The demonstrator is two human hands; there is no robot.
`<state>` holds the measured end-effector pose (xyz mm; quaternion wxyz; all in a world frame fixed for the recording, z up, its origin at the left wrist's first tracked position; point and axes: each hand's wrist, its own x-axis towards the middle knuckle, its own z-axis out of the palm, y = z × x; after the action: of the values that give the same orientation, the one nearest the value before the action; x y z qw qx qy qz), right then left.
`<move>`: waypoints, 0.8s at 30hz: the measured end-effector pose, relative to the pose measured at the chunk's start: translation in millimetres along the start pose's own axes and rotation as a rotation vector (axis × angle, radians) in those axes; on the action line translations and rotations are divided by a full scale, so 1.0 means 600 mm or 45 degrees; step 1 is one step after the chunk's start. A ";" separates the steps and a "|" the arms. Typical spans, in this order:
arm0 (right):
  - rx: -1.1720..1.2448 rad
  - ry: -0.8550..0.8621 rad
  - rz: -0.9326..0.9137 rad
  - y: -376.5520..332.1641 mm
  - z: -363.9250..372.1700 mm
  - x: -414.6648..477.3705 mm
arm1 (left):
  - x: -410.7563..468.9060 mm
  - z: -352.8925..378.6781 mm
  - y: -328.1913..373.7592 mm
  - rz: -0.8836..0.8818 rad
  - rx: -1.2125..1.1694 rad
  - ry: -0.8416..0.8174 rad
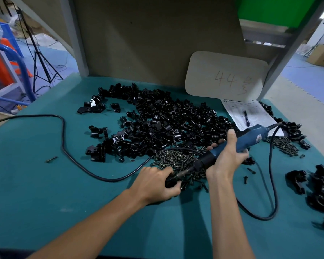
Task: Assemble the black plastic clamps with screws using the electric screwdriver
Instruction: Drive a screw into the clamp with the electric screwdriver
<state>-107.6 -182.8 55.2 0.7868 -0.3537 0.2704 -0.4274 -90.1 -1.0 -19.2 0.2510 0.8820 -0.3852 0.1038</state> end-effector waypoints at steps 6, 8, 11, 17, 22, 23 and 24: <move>0.050 -0.020 0.007 0.004 -0.001 0.002 | 0.000 0.000 -0.002 -0.005 0.000 0.033; 0.091 -0.036 0.046 0.001 -0.003 0.005 | -0.001 0.001 -0.002 -0.005 0.001 0.026; 0.117 -0.059 0.079 0.000 -0.005 0.009 | -0.001 0.000 0.000 -0.006 -0.001 0.025; 0.121 -0.027 0.065 -0.005 -0.005 0.001 | -0.001 -0.003 -0.001 0.020 0.010 0.012; 0.013 0.048 0.057 -0.008 -0.005 0.003 | -0.002 -0.001 0.001 0.021 0.051 0.012; 0.001 0.051 0.049 -0.009 -0.005 0.004 | -0.002 -0.001 0.002 0.020 0.058 0.018; -0.007 0.052 0.046 -0.009 -0.003 0.004 | -0.001 -0.001 0.002 0.020 0.063 0.023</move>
<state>-110.6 -187.6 58.2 0.7877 -0.3423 0.2938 -0.4195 -91.7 -1.0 -18.5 0.2316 0.8839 -0.3872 0.1232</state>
